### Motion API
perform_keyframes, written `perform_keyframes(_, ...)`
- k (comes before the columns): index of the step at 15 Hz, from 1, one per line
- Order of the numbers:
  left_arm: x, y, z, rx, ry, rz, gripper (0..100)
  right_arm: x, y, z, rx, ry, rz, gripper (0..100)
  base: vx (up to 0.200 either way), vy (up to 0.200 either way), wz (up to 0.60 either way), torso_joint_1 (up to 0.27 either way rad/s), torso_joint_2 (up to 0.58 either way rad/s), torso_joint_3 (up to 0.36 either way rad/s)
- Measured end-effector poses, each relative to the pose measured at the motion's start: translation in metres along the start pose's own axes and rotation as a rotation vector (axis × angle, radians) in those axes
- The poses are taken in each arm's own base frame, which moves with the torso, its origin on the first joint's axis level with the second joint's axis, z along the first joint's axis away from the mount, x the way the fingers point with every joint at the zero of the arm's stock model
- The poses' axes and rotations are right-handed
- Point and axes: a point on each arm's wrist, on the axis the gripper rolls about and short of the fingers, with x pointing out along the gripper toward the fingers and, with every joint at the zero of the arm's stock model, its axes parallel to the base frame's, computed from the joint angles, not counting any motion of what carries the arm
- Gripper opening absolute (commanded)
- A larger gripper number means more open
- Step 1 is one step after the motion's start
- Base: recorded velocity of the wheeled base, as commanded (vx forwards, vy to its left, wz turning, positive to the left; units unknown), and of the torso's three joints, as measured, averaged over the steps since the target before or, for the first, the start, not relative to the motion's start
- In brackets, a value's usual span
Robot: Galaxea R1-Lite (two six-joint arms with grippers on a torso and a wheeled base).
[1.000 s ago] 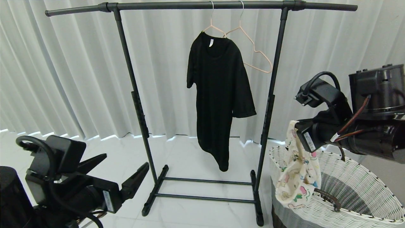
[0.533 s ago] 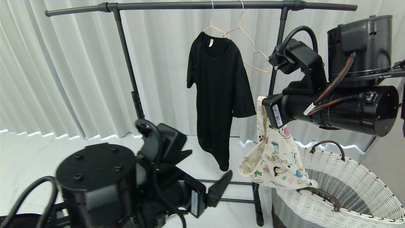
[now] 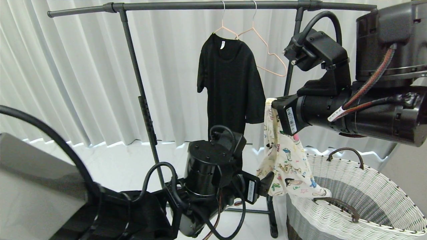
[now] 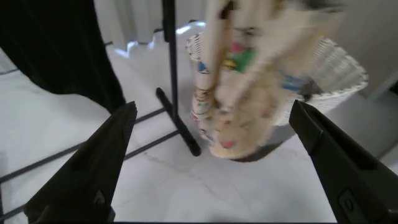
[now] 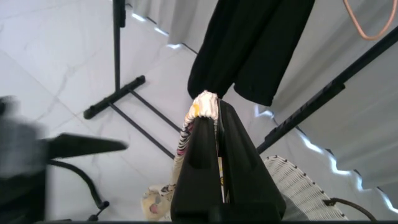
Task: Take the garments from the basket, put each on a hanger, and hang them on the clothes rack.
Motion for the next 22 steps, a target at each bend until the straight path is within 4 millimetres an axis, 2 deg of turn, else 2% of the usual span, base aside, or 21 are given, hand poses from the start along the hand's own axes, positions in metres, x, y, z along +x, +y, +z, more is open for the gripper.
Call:
perform_keyframes(5, 0.037, 0.016, -0.038, -0.003, 0.114, 0.082, 100, -0.014, -0.003, 0.002, 0.004, 0.0, 0.005, 0, 0.0, 0.0, 0.0, 0.0, 0.0, 0.0)
perform_keyframes(6, 0.04, 0.017, -0.043, -0.002, 0.127, 0.092, 0, -0.017, -0.004, 0.003, 0.006, 0.004, 0.006, 0, 0.0, 0.0, 0.0, 0.0, 0.0, 0.0)
perform_keyframes(9, 0.043, 0.018, -0.052, 0.008, 0.149, 0.131, 0, -0.022, -0.006, 0.004, 0.013, -0.003, 0.006, 0, 0.0, 0.0, 0.0, 0.0, 0.0, 0.0)
perform_keyframes(11, 0.039, 0.017, -0.051, 0.018, 0.142, 0.181, 0, -0.022, -0.006, 0.002, 0.011, 0.005, 0.007, 0, 0.0, 0.0, 0.0, 0.0, 0.0, 0.0)
perform_keyframes(12, 0.035, 0.016, -0.048, 0.02, 0.134, 0.193, 0, -0.021, -0.005, -0.002, 0.019, 0.016, 0.007, 0, 0.0, 0.0, 0.0, 0.0, 0.0, 0.0)
perform_keyframes(14, 0.021, 0.016, -0.03, 0.018, 0.085, 0.19, 0, -0.02, -0.004, -0.009, 0.053, 0.038, 0.007, 0, 0.0, 0.0, 0.0, 0.0, 0.0, 0.0)
perform_keyframes(16, -0.007, 0.017, -0.004, 0.041, 0.074, 0.158, 0, -0.022, -0.004, -0.014, 0.055, 0.052, 0.007, 0, 0.0, 0.0, 0.0, 0.0, 0.0, 0.0)
perform_keyframes(19, -0.073, 0.027, 0.025, 0.096, 0.306, 0.104, 0, -0.035, -0.008, -0.022, 0.045, 0.082, 0.008, 0, 0.0, 0.0, 0.0, 0.0, 0.0, 0.0)
perform_keyframes(20, -0.097, 0.029, 0.046, 0.095, 0.312, 0.085, 0, -0.043, -0.01, -0.025, 0.038, 0.104, 0.011, 0, 0.0, 0.0, 0.0, 0.0, 0.0, 0.0)
perform_keyframes(22, -0.142, 0.027, 0.092, 0.089, 0.183, 0.043, 0, -0.061, -0.016, -0.02, 0.04, 0.088, 0.015, 0, 0.0, 0.0, 0.0, 0.0, 0.0, 0.0)
